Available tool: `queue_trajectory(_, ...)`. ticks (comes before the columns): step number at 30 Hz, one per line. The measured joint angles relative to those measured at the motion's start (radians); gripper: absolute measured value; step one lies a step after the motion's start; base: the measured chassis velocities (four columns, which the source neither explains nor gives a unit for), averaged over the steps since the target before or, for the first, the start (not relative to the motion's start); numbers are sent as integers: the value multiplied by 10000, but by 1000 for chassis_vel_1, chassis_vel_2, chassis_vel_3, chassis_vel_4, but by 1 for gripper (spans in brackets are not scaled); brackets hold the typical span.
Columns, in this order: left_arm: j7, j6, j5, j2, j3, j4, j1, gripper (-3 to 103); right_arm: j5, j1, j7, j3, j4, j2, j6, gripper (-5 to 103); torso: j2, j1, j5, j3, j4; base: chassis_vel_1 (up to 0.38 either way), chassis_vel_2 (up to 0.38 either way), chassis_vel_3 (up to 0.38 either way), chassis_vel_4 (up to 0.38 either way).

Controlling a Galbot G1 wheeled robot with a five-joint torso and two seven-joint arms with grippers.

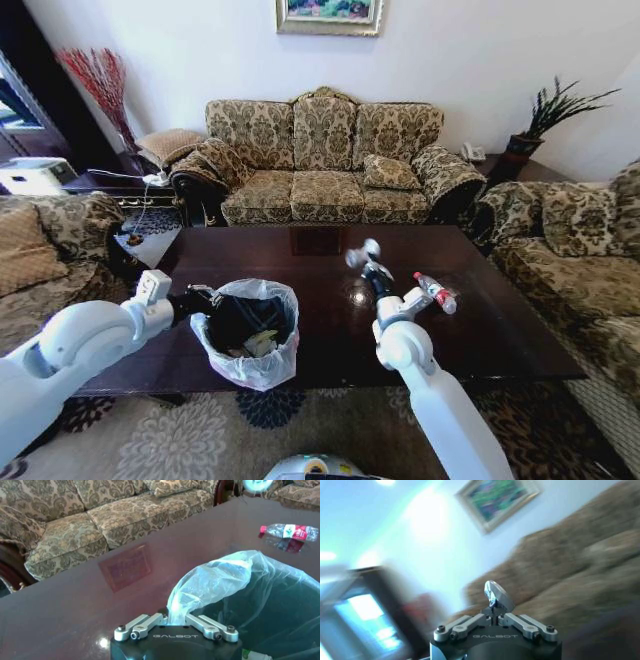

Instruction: Move to the front of the table and place the trash on the table into the trash bin.

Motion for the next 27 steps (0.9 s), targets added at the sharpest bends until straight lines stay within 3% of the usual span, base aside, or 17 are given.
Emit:
queue_trajectory(7, 0, 0, 0, 0, 0, 0, 0, 2, 38, 756, -754, -2045, 448, -85, -326, 0, 0, 0, -1, 0, 0, 0, 0, 0, 0)
queue_trajectory(11, -2, 0, 0, 0, 0, 0, 0, 2, -1030, 386, -1122, -3099, -119, -205, -845, 0, 0, 0, 1, 1, -4, 0, 0, 0, 0)
queue_trajectory(13, -1, 0, 0, 0, 1, 0, 1, 2, -1400, 272, -1296, -3240, -284, -265, -903, -3, 0, 0, 1, 0, -4, 0, 0, 0, 0)
queue_trajectory(16, 0, 0, 0, 0, 1, 0, 0, 2, -2105, 102, -1800, -3417, -591, -361, -1013, 1, 0, 0, 2, 0, -4, 0, 0, 0, 0)
queue_trajectory(19, 0, 0, 0, 0, 0, 0, 0, 2, -2309, 102, -2027, -3433, -665, -431, -1228, 17, 0, 0, 2, 0, -3, 0, 0, 0, 0)
queue_trajectory(21, 0, 0, 0, 0, 0, 0, 0, 2, -2312, 107, -2044, -3425, -664, -439, -1242, 17, 0, 0, 1, 1, -3, 0, 0, 0, 0)
queue_trajectory(23, 0, 0, 0, 0, 0, 0, 1, 2, -2362, 61, -2196, -3358, -587, -504, -1267, 33, 0, 0, 1, 0, 0, 0, 0, 0, 0)
queue_trajectory(24, 0, 0, 0, 0, 0, 0, 1, 2, -2362, 61, -2196, -3358, -587, -504, -1267, 33, 0, 0, 1, 0, 0, 0, 0, 0, 0)
queue_trajectory(26, -1, 0, 0, 0, 0, 0, 0, 2, -2470, -53, -2489, -3304, -550, -554, -1098, 38, 0, 0, 1, 0, 0, 0, 0, 0, 0)
queue_trajectory(27, 0, 0, 0, 0, 1, -1, 1, 2, -2701, -224, -2966, -3161, -547, -571, -593, 44, 0, 0, 2, 0, -1, 0, 0, 0, 0)
